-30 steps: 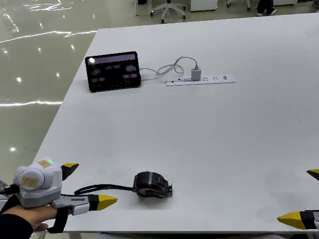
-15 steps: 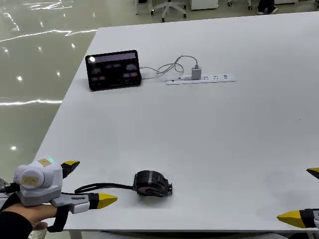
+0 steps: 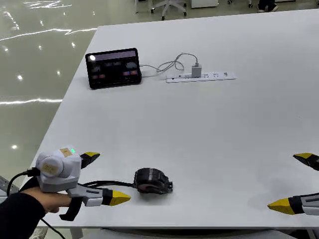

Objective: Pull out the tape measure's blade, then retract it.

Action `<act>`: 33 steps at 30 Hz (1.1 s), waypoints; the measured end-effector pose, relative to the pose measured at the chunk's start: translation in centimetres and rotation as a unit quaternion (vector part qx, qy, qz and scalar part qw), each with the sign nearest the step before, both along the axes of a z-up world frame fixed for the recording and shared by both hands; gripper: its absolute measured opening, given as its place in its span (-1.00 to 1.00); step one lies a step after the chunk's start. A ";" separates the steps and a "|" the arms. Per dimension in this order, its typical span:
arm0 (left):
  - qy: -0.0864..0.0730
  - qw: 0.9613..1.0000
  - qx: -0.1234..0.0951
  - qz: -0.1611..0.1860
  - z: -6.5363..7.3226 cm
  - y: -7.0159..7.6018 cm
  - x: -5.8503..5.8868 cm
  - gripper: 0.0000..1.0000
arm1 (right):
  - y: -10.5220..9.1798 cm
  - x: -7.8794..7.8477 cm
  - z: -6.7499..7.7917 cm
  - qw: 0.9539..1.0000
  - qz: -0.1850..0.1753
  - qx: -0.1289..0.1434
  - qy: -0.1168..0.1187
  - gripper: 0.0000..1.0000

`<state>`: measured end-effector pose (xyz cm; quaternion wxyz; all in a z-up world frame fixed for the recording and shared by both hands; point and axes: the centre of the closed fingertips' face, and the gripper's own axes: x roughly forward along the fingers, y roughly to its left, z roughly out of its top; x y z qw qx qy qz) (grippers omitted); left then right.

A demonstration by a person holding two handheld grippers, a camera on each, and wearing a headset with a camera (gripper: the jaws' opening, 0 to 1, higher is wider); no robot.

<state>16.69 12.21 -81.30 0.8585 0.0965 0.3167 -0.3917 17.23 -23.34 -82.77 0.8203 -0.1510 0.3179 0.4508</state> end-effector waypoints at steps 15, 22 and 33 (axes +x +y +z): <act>0.006 0.981 0.110 -0.158 -2.2 -4.1 0.7 0.94 | 8.6 -0.7 0.1 0.993 0.116 -0.003 -0.016 1.00; 0.020 0.961 0.161 -0.226 -3.2 -5.1 0.2 0.68 | 12.0 -0.4 0.4 0.986 0.162 0.007 -0.027 1.00; 0.050 0.934 0.204 -0.290 -4.9 -7.2 -0.6 0.08 | 18.0 -1.1 -0.8 0.974 0.226 0.015 -0.024 0.75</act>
